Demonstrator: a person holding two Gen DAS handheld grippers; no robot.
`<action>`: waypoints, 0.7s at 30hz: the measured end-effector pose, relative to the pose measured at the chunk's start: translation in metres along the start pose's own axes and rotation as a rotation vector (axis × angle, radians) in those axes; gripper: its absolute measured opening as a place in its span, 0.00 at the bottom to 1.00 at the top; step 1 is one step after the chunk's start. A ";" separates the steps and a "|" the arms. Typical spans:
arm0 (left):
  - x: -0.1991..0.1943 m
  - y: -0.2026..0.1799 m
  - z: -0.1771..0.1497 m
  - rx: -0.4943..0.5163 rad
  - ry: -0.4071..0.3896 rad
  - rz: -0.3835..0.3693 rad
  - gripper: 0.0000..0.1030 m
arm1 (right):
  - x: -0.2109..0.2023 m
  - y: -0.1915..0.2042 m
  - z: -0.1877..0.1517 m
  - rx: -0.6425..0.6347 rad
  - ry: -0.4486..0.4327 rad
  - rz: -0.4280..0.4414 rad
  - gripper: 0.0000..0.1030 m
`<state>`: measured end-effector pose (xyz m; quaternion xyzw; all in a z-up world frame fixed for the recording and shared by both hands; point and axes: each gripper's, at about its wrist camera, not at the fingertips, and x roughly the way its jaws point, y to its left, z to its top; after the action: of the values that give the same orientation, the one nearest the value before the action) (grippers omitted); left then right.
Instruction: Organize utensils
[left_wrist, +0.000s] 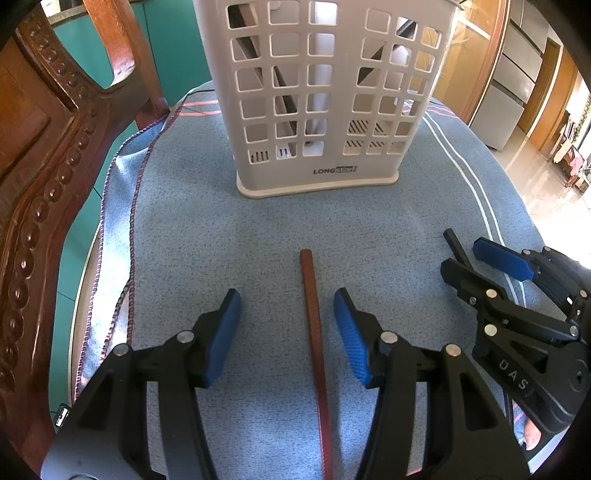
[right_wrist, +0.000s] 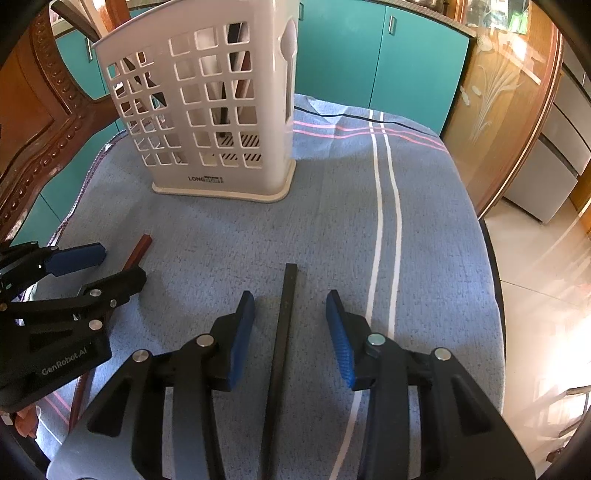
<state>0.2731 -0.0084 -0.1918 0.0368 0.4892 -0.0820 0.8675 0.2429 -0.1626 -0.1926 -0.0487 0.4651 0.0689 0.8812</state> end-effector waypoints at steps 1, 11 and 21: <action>-0.001 -0.001 0.000 0.004 -0.003 -0.005 0.44 | 0.000 0.000 0.000 0.000 0.000 0.002 0.38; -0.006 -0.009 0.000 0.001 -0.035 0.003 0.08 | -0.010 0.000 0.001 0.021 -0.038 0.065 0.07; -0.100 -0.004 -0.009 -0.069 -0.261 -0.026 0.07 | -0.106 -0.020 0.004 0.091 -0.289 0.164 0.06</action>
<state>0.2146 -0.0001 -0.1110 -0.0103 0.3752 -0.0808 0.9234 0.1909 -0.1901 -0.1023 0.0399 0.3384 0.1259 0.9317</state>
